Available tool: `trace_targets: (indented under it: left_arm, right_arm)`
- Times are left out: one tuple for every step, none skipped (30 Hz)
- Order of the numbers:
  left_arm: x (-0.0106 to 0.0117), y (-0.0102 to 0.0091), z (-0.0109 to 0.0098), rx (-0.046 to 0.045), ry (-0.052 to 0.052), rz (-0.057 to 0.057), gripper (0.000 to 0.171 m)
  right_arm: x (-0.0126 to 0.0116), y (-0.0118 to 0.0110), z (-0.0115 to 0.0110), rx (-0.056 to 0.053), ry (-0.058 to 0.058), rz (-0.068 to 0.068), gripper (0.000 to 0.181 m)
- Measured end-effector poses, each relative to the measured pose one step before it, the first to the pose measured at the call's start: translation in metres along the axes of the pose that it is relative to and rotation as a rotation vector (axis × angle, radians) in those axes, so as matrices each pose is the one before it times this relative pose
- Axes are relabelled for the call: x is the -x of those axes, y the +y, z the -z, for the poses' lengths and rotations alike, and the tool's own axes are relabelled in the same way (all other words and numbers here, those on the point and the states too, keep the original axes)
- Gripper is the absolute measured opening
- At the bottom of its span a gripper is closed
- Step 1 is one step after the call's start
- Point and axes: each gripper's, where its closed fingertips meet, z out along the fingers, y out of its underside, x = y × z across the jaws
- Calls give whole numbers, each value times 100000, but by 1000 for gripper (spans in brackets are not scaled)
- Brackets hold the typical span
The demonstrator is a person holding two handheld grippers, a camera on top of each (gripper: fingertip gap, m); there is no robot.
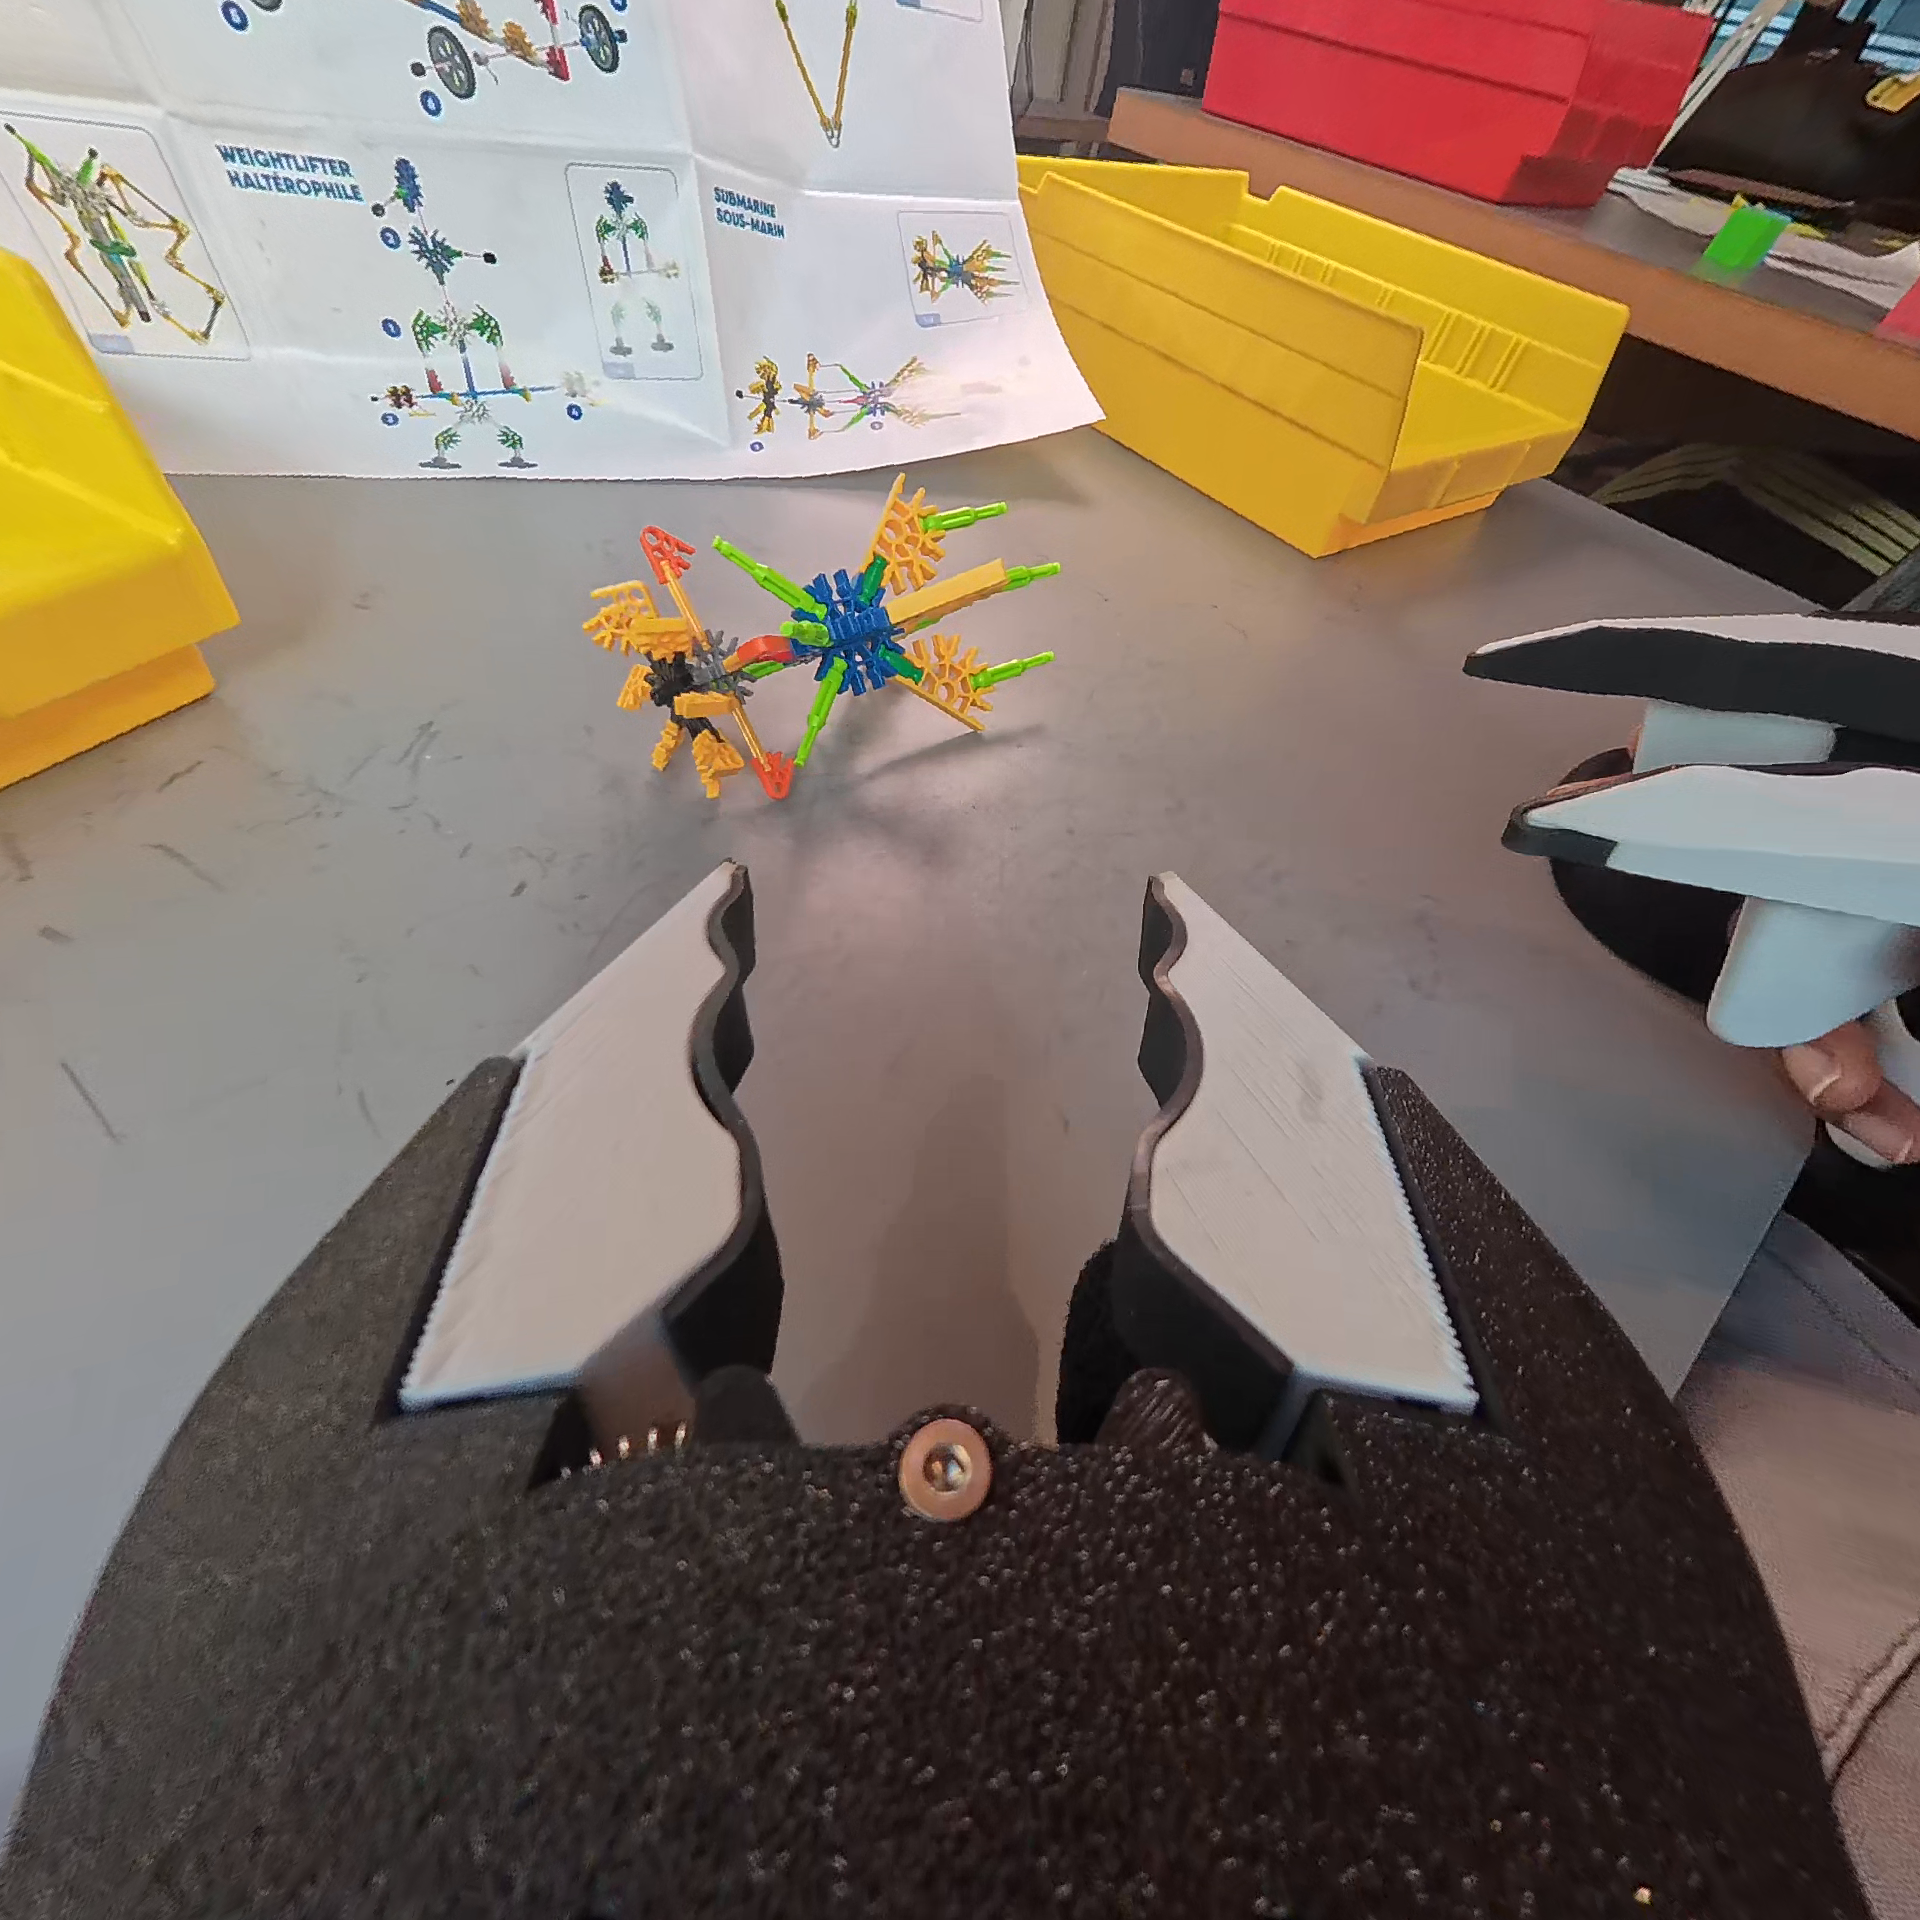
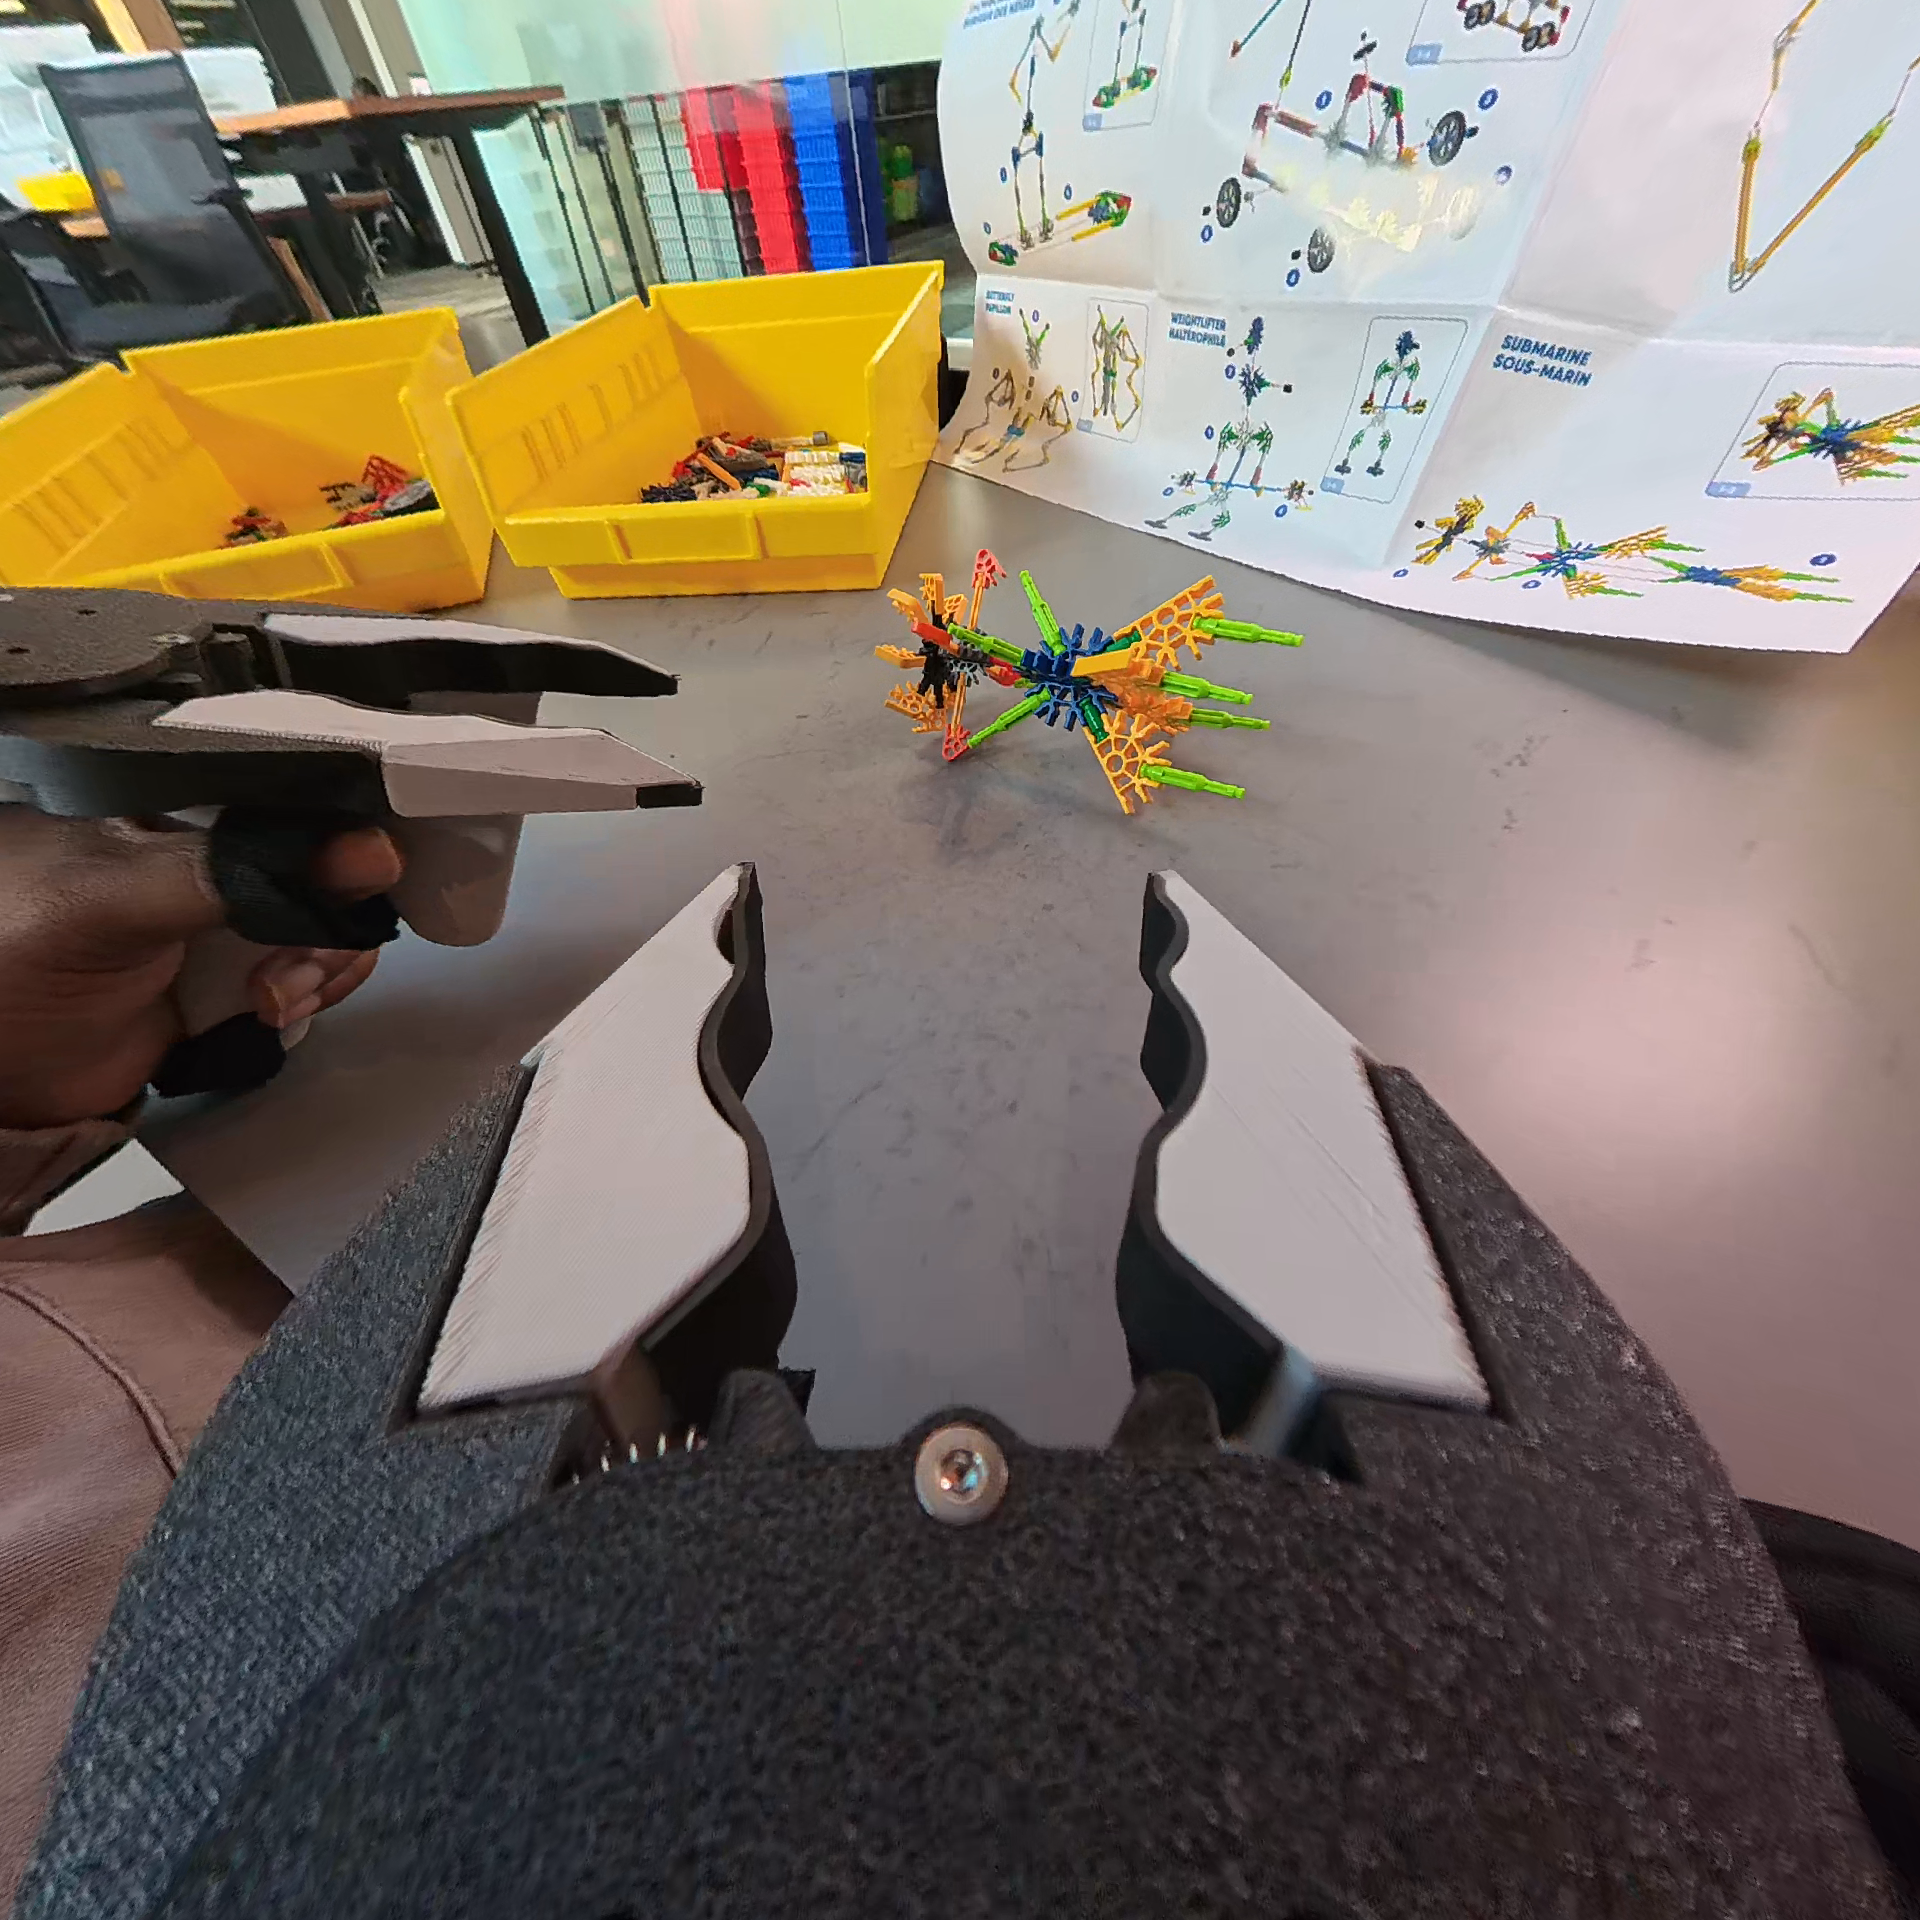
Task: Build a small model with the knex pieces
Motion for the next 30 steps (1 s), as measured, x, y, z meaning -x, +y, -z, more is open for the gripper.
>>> trace_targets:
  left_arm:
    - [-82, -4, -109, 173, 33, -1003, 75]
    - [-65, 29, -79, 268, 140, -656, 75]
    - [-50, 7, -50, 140, 156, -346, 75]
    - [-24, -10, -5, -69, 203, -66, 75]
    - [-11, -31, 14, -174, 214, 197, 75]
    - [15, -30, 35, -278, 186, 347, 75]
    - [18, -52, 39, -393, 114, 371, 75]
    - [24, -48, 49, -384, 70, 336, 75]
    - [22, -41, 42, -306, 68, 277, 75]
    - [21, -25, 28, -241, 0, 226, 75]
    - [23, -29, 22, -179, -32, 151, 75]
    - [14, -6, 1, -40, -58, 55, 75]
    - [0, 38, -29, 198, -78, -69, 75]
    - [-7, 53, -47, 436, -98, -209, 75]
    - [-19, 75, -68, 576, -100, -319, 75]
    - [-30, 75, -57, 533, -104, -371, 75]
    - [-30, 62, -63, 471, 33, -346, 75]
    - [-70, 65, -61, 521, 404, -188, 75]
    - [-90, 54, -76, 573, 1010, 62, 75]
    - [-28, -4, -133, 457, 1287, -7, 75]
    - [223, -73, -184, 512, 452, -495, 75]
    - [490, -48, -289, 1275, -573, -964, 75]
    - [584, 24, -387, 2352, -575, -1098, 75]
    - [593, 161, -518, 3585, -125, -656, 75]
    - [650, 219, -609, 4180, -44, -176, 75]
    - [842, 133, -671, 3465, -933, -292, 75]
    - [1089, 45, -685, 2657, -2624, -827, 75]
    - [1133, -53, -667, 1556, -3362, -752, 74]
    - [809, -159, -593, 622, -2177, 542, 70]
    - [452, -274, -538, -236, -915, 1477, 66]
  right_arm:
    - [-38, 46, 51, -210, 234, -572, 71]
    - [1, 162, -6, 512, 14, -488, 71]
    - [-14, 185, -47, 612, 106, -344, 71]
    - [22, 160, -68, 600, 63, -282, 71]
    - [78, 132, -88, 574, -254, -152, 71]
    - [114, 82, -91, 578, -404, 76, 71]
    - [115, 45, -99, 523, -251, 278, 71]
    - [142, 23, -102, 440, -435, 260, 71]
    - [160, -26, -97, 215, -571, 113, 71]
    - [191, -15, -92, 211, -761, -63, 71]
    - [189, -17, -86, 82, -729, 25, 71]
    - [158, -30, -40, -54, -544, 199, 71]
    - [124, -30, -9, -147, -258, 391, 71]
    - [52, -33, 31, -238, 3, 380, 71]
    - [1, -25, 68, -377, 27, 124, 71]
    - [-32, -9, 76, -315, 75, -102, 71]
    - [-105, 21, 98, -168, 274, -164, 71]
    - [-144, 32, 99, -149, 458, -188, 71]
    - [-160, 30, 107, -172, 440, -214, 71]
    - [-129, 14, 104, -136, 337, -150, 71]
    - [-110, 18, 93, -6, 313, -105, 71]
    - [-111, 3, 73, -86, 284, -62, 70]
    - [-77, -1, 38, -134, 147, -133, 70]
    - [-35, -16, 1, -168, -85, -227, 70]
    - [-9, 4, -57, -45, -255, -287, 69]
    - [20, 57, -100, 502, -448, -461, 69]
    - [86, 81, -137, 782, -770, -472, 69]
    - [119, 43, -134, 723, -945, -371, 69]
    - [155, 3, -121, 505, -1023, -267, 69]
    - [188, -56, -104, 232, -1244, -202, 69]
